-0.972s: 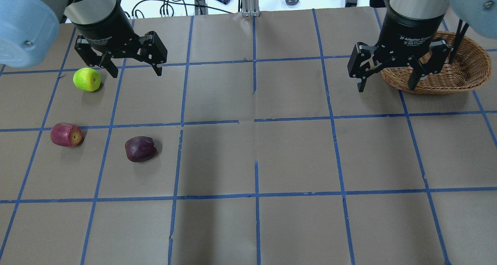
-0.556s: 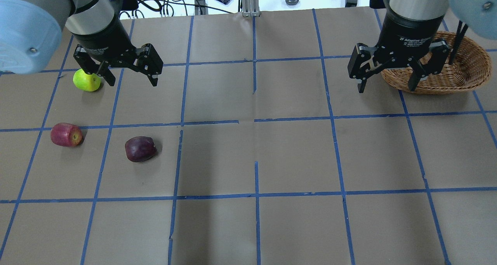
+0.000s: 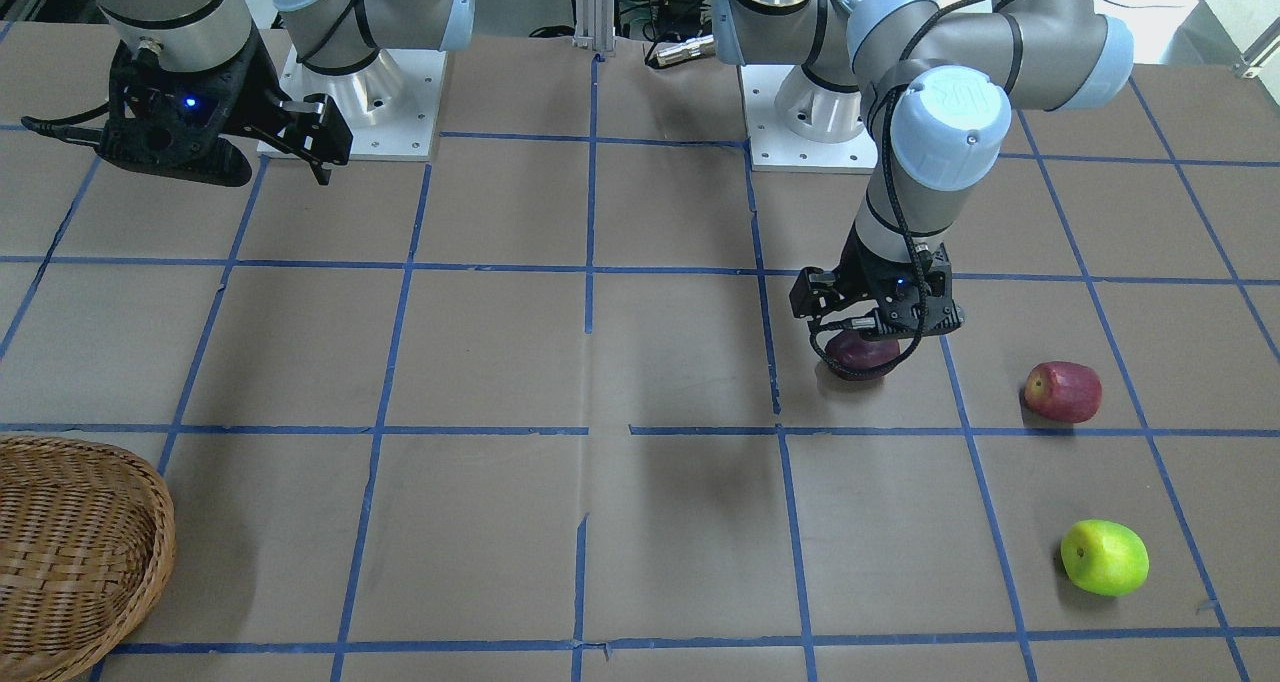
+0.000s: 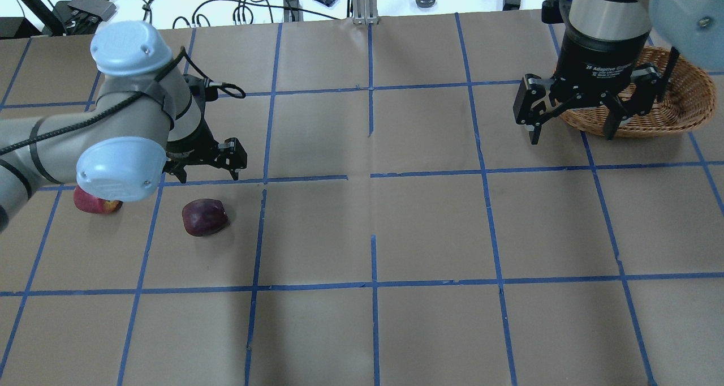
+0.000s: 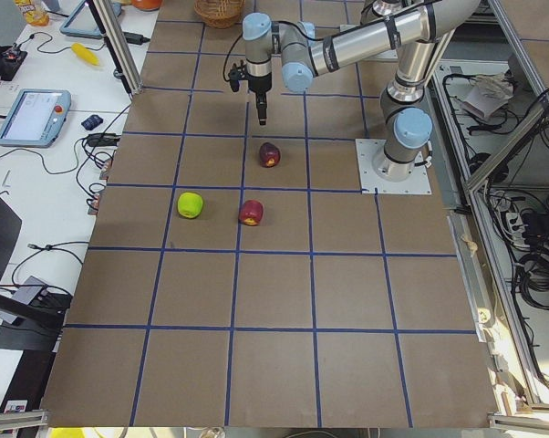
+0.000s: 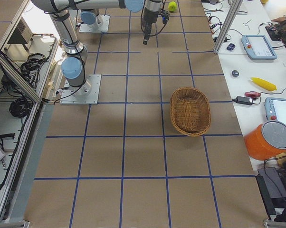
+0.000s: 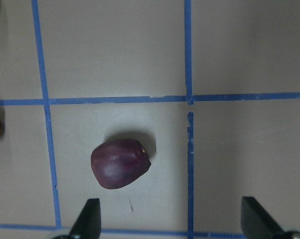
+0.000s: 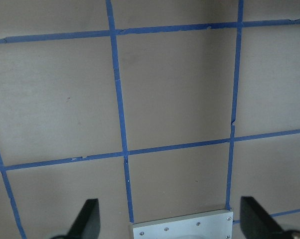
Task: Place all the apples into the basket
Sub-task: 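Close the left gripper around the dark purple apple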
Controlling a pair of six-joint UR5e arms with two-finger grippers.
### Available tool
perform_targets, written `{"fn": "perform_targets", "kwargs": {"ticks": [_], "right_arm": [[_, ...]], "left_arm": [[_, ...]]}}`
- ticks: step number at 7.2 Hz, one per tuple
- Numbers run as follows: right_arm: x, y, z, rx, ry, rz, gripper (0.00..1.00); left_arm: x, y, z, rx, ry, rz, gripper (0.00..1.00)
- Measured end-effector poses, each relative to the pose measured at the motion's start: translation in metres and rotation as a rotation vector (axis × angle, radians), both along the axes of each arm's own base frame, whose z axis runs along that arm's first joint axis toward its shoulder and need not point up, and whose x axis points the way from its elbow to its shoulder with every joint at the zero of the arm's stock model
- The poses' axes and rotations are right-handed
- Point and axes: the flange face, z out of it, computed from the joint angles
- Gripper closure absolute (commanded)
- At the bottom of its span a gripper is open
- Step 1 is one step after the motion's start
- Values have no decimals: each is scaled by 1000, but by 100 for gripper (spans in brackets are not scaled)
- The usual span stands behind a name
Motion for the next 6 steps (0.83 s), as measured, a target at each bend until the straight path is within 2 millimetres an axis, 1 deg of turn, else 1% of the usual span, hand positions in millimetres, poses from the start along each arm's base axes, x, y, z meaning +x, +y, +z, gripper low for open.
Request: {"fn": "perform_targets", "kwargs": {"ticks": [1,2,4,6], "right_arm": [[0,0,0,1,1,0,0],[0,0,0,0,1,0,0],[0,0,0,-1,1,0,0],[0,-1,1,-8,1,3,0]], "left_arm": [[26,3,-28,8,2,66,0],[43,8,-49,26,7,115,0],[53,9,-73,47,11,152,0],[55,6,-85,53,13,156,0]]}}
